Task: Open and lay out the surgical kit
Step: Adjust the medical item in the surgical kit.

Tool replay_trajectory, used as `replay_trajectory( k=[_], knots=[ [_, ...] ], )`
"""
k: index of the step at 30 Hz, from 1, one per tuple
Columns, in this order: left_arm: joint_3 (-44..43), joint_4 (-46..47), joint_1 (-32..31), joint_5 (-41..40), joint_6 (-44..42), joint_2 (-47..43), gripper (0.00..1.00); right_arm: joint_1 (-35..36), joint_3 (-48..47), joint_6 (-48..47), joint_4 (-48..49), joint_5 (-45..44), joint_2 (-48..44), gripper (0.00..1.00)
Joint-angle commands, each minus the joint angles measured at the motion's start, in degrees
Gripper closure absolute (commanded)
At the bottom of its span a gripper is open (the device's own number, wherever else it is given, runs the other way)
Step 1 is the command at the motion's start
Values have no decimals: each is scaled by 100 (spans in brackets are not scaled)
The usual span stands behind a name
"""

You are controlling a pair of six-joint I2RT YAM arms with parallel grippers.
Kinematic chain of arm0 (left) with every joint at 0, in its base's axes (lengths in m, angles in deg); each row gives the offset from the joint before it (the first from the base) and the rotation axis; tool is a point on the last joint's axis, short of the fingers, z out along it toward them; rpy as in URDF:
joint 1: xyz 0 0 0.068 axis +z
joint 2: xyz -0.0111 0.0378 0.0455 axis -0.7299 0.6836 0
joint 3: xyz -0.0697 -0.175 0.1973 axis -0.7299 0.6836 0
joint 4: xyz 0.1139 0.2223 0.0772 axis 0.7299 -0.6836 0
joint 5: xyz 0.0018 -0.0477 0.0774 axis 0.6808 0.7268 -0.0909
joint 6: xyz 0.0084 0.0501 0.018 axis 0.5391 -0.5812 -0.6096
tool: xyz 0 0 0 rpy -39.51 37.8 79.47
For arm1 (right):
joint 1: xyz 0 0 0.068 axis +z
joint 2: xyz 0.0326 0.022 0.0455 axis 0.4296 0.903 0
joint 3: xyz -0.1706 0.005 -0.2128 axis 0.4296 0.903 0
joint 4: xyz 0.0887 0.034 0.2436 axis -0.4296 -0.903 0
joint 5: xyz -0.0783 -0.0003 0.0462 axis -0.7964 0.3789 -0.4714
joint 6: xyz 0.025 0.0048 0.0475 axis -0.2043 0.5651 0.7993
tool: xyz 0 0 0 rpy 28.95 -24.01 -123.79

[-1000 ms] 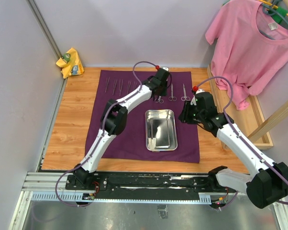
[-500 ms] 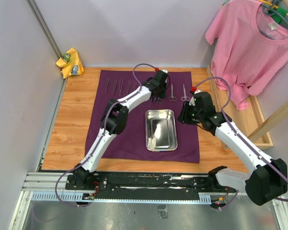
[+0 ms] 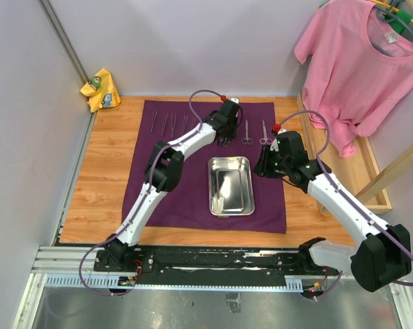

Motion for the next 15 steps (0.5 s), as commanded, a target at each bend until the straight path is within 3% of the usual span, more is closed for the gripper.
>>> replay_trajectory(
  k=[1,5,9,15],
  knots=[
    [-16,173,94,1,-90,188,75,-131,-73,8,40,80,69,69],
    [442,629,84,426,-69,-334,74,-130,-66,-135,24,167,62,66],
    [1219,1366,-16,846,-80,-1248,64,-78,44,-308,16,342,-6,63],
    [1979,1458,-79,663,18,-2584,47,490,215,-376,-66,334,-32,63]
  ],
)
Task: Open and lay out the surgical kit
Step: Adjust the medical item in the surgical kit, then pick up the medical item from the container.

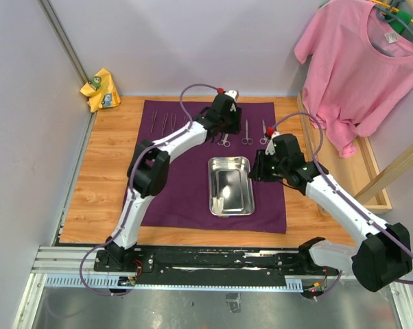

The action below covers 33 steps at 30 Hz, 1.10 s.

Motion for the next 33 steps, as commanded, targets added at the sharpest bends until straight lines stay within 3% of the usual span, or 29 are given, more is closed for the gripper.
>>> replay_trajectory(
  k=[1,7,14,16,17,18,24,33],
  knots=[
    [617,533,-49,-163,96,-1530,43,517,152,-122,-95,55,-4,63],
    [2391,56,24,-793,525,-3389,34,1118,250,270,-65,172,395,66],
    [5417,-51,133,-912,1130,-5680,22,1736,272,836,343,45,941,66],
    [5951,-226,138,-916,1302,-6255,16,1847,273,989,486,51,1146,65],
    [6200,-253,138,-884,1368,-6549,8,1883,277,1057,587,105,1254,65],
    [6395,-298,138,-852,1415,-6805,2,1919,286,1132,693,159,1375,65],
    [6835,-726,138,-975,1518,-7767,1,2159,112,1500,679,-102,2108,63],
    [6935,-885,137,-791,1407,-8005,1,2330,-187,1800,745,-379,2815,62]
  ],
)
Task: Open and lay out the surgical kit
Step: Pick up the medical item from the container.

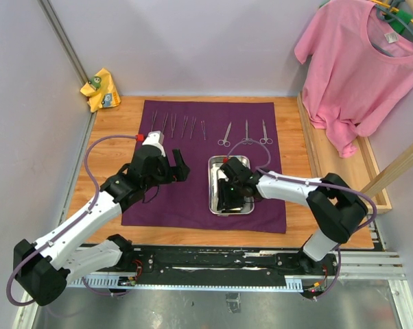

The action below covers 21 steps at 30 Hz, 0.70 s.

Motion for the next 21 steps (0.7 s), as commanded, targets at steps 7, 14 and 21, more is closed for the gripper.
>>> replay_trajectory(
  k=[7,14,21],
  knots=[
    [138,50,11,90,-6,-4,1,198,-343,172,-61,-555,442,76],
    [108,69,9,151,-38,100,1,198,-263,-63,-303,-982,-257,99],
    [127,8,11,60,-65,101,1,189,-445,-463,-729,-1350,-1132,99]
  ],
)
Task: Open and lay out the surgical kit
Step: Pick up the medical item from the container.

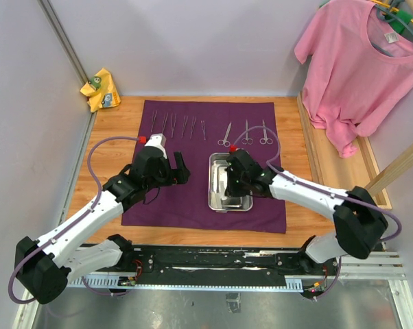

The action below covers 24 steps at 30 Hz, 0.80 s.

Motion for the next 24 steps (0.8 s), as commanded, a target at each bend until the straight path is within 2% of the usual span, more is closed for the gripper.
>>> replay_trajectory(
  k=[1,6,13,18,24],
  knots=[
    [3,68,11,-38,-45,0,1,185,-186,-382,-480,-498,-518,99],
    [-31,62,9,-26,-52,61,1,-249,-296,-654,-976,-577,-900,99],
    [1,85,11,10,-70,99,1,-1983,-85,-1295,-1259,-289,-1346,99],
    [-9,114,11,41,-78,149,1,-2611,-336,-1702,-1370,-333,-815,99],
    [-6,86,11,34,-88,154,1,-2759,-904,-1915,-1334,-199,225,99]
  ],
)
